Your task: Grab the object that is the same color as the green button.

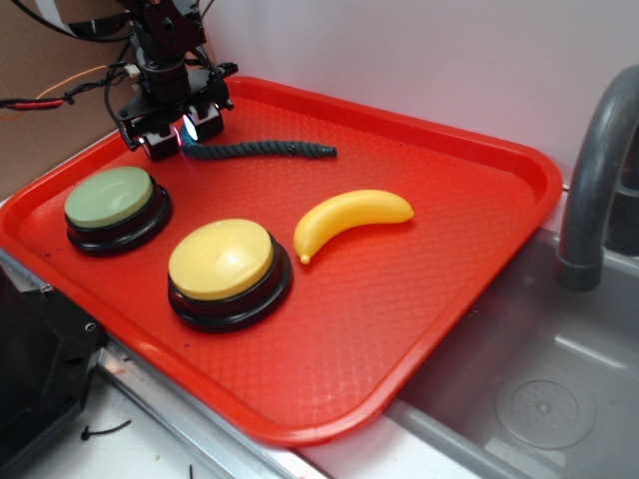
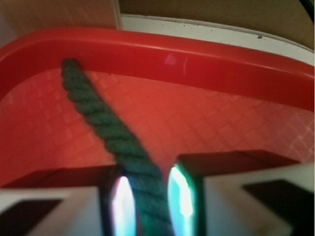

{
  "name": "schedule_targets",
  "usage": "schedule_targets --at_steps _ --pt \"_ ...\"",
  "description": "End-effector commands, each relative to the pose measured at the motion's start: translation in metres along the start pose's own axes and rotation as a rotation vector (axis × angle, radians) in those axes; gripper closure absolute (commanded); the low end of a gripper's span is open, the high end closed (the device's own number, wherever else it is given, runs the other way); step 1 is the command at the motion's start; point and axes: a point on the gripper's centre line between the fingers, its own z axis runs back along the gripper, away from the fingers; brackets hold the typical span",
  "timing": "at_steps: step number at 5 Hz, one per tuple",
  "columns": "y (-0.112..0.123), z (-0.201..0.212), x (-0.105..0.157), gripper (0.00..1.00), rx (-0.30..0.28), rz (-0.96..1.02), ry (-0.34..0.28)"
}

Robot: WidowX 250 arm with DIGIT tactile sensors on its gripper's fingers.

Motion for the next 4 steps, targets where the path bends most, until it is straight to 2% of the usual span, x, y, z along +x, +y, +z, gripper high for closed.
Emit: schedule_targets --at_steps 1,2,3,4 --pt "0.008 0.01 0.005 1.0 -0.056 -0.052 0.042" --pt "0.008 0.013 0.008 1.0 -0.067 -0.068 0.054" --pt "0.006 0.023 0.015 1.0 -0.068 -0.167 0.145" --pt "0.003 0.051 0.018 1.0 -0.103 -0.241 0.131"
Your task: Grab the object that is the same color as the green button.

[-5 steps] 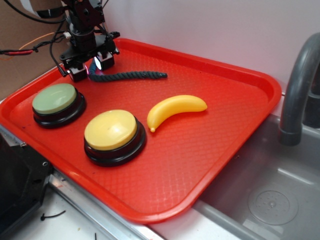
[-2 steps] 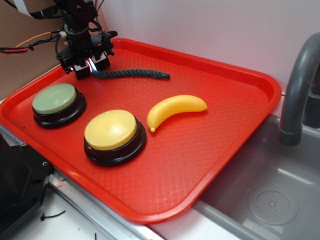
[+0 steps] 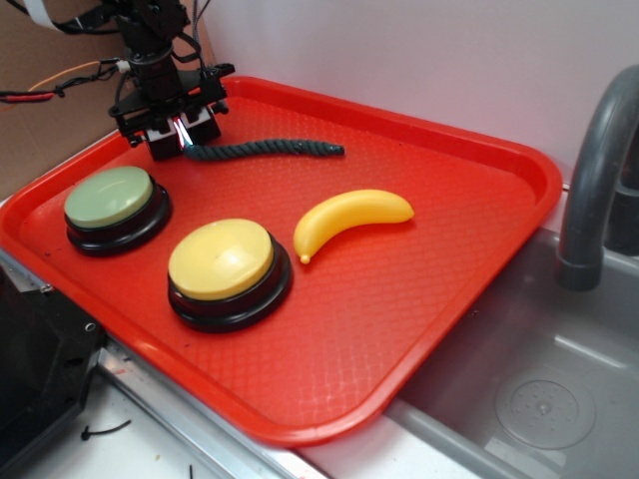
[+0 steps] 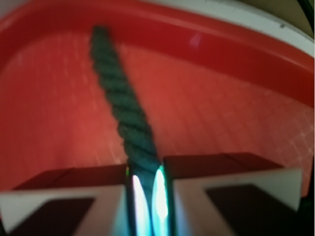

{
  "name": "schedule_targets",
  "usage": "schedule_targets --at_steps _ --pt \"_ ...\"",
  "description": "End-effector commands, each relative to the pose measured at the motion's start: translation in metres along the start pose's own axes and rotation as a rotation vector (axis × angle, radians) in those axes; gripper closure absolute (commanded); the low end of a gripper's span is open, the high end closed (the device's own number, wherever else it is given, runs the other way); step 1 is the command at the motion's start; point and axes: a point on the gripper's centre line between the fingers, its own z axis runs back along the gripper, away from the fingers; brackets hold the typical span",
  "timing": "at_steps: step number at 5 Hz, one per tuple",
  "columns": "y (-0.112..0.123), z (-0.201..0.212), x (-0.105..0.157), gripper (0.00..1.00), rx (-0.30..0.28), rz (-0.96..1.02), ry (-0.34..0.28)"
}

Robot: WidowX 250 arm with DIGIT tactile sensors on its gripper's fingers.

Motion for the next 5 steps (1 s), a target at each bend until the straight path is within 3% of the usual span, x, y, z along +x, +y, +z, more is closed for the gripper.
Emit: schedule_targets --at_steps 1,2,3,5 --pt "-0.003 0.074 0.008 1.0 -0.128 -0.136 -0.057" --pt "-0.014 0.12 -0.011 1.0 -0.199 -0.342 -0.01" --pt "-0.028 0.156 -0.035 1.0 -0.345 -0.548 0.197" --pt "-0.043 0.216 -0.084 1.0 -0.35 -0.928 0.248"
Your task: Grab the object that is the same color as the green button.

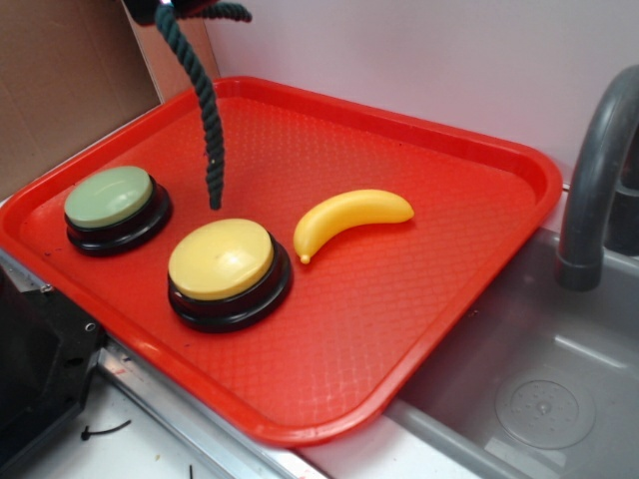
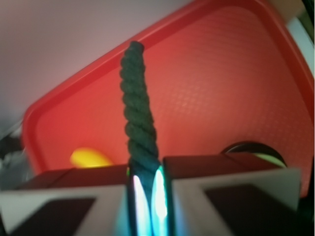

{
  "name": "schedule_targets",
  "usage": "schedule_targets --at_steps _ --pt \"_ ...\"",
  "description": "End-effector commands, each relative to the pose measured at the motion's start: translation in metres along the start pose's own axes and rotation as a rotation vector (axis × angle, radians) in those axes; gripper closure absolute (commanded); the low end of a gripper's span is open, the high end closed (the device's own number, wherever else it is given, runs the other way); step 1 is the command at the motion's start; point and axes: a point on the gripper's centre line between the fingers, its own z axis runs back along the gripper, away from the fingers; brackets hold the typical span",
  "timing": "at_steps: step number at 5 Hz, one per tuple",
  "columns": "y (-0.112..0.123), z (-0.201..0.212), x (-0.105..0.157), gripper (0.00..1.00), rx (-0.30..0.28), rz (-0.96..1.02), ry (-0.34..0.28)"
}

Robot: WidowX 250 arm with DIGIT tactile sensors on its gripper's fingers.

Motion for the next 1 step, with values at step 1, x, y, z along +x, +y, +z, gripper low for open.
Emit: schedule_targets --at_steps 1 --pt "-0.0237 0.0361 -0.0122 1.0 0.022 -0.237 0.005"
